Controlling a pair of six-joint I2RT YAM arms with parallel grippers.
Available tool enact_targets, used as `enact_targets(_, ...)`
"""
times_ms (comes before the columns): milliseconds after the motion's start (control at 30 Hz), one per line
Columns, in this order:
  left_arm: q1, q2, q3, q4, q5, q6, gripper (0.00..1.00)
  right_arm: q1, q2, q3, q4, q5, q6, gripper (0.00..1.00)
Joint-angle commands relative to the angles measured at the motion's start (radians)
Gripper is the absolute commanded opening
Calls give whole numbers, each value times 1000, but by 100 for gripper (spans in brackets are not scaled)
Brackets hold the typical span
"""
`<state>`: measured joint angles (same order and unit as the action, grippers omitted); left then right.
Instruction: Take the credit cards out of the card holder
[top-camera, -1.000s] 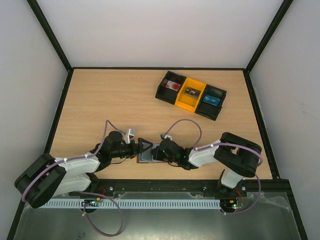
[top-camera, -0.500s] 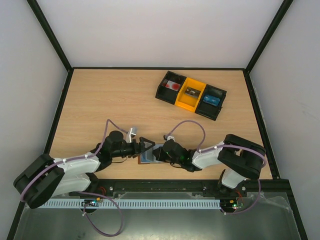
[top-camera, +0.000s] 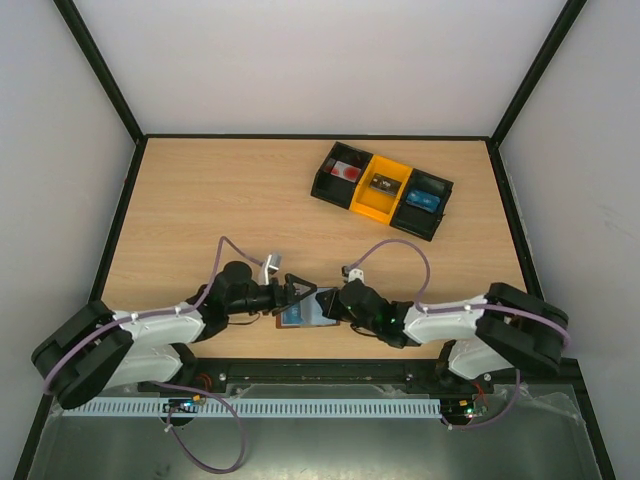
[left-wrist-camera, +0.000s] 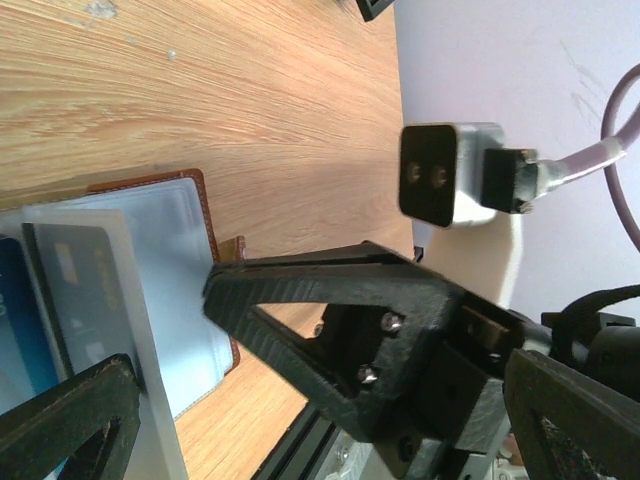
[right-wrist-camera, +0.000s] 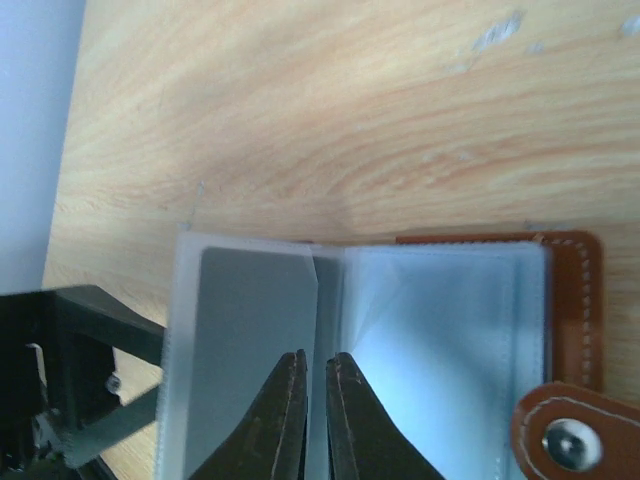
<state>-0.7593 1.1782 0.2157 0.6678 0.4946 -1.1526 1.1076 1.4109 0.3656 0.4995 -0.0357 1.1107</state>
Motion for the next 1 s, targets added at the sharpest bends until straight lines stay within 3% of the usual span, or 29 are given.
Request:
enact_targets(0, -21, 41, 41, 59, -12, 1, 100, 7, -124, -30, -123, 131, 5, 8)
enact_targets(467, -62, 88, 61, 49, -57, 36, 100, 8, -344, -71, -225, 203, 11, 9)
enact_targets(833, -61, 72, 60, -75, -149, 88, 95, 7, -309, -59, -188, 146, 5, 9)
enact_targets(967, -59, 76, 55, -106, -178, 110, 86, 8, -258, -51, -152, 103, 5, 9)
